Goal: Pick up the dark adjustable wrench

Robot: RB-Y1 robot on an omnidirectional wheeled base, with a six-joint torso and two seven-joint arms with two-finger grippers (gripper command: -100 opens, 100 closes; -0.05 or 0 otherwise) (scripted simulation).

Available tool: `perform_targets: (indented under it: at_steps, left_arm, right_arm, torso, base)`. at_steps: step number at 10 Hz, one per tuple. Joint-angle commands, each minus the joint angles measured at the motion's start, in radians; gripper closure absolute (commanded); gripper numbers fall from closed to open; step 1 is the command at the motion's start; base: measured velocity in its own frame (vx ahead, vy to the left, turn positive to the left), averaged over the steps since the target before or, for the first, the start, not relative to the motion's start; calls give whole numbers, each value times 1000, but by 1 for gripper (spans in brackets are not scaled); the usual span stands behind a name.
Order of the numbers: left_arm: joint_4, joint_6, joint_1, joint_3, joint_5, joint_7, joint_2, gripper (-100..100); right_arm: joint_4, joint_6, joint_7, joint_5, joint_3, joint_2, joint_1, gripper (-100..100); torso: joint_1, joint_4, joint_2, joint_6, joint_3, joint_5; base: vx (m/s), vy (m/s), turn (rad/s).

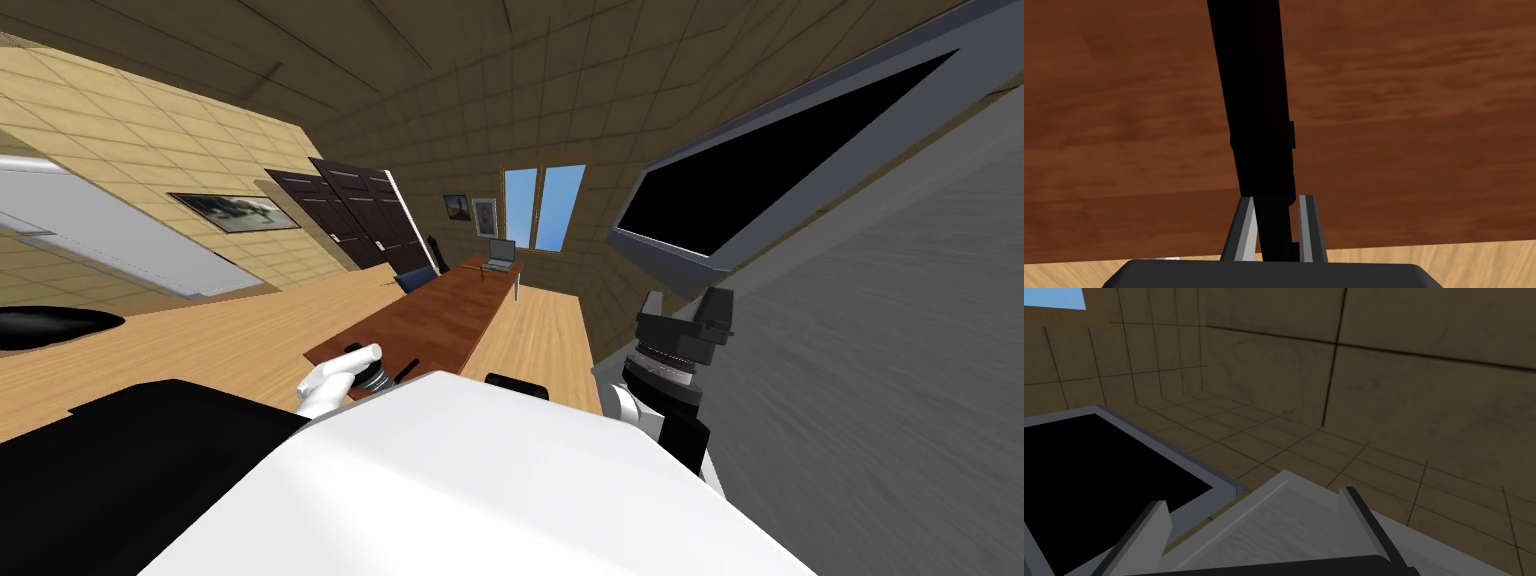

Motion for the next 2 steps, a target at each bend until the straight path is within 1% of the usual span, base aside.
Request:
perform_targets:
  at_steps: [1, 2]
  left_arm:
    - [0, 0, 0, 0, 0, 0, 0, 100]
    - [-2, 2, 1, 2, 0, -3, 0, 0]
  right_arm:
    - [0, 0, 0, 0, 0, 0, 0, 0]
    - [0, 0, 0, 0, 0, 0, 0, 0]
  torso:
    - [0, 0, 0, 0, 0, 0]
    - [1, 0, 2, 1, 1, 0]
  base:
    - [28, -20, 20]
    - [5, -5, -2]
